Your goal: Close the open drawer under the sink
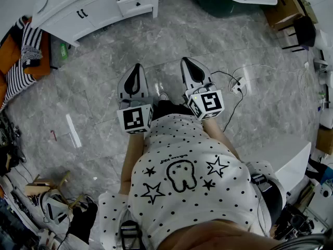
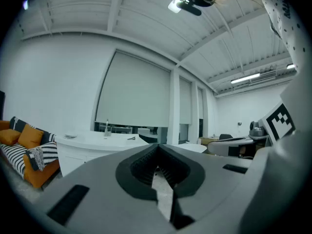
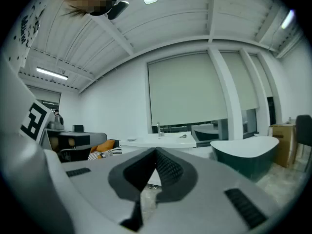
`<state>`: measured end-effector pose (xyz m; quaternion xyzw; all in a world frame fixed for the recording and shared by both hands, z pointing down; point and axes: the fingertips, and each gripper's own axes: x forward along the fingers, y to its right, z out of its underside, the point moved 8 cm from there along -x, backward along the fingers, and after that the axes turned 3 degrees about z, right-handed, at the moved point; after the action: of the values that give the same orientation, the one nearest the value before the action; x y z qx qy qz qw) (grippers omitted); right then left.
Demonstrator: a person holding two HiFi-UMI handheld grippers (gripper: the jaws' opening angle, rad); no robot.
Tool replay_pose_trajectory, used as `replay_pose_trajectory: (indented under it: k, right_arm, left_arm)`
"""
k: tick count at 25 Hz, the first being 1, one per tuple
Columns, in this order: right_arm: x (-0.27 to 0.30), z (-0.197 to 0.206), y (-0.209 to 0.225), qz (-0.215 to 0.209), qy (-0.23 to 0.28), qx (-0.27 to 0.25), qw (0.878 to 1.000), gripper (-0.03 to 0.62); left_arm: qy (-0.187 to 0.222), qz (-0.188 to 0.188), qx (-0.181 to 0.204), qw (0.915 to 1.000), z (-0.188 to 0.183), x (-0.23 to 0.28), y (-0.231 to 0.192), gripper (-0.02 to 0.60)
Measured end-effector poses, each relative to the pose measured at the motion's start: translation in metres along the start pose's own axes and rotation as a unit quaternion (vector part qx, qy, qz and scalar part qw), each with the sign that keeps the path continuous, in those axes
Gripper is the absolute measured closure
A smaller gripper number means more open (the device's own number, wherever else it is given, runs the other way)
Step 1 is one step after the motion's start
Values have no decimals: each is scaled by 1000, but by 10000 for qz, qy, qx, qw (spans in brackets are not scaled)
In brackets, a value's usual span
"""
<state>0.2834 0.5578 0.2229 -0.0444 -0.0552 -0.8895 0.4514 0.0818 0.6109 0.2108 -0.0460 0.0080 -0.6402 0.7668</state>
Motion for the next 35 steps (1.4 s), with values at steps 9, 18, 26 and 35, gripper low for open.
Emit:
replay_pose_trajectory:
  k: [9,18,26,35]
  right_arm:
    - [-7,-2,16,-100,86,39,9999,582]
    - [1,-4,20,-203,102,-11,9997,580]
    - [19,-3,19,-201,1,31,9998,580]
    - [76,-4,8,-35,-33,19,10000,580]
  left_arm:
    - [-87,-99,28,9999,0,5,16,577]
    - [-41,-123,-39,9999,-1,11,17,577]
    - [-60,90,-114,9999,1,24,9,577]
    - [-226,330,-256,9989,3,65,-44,577]
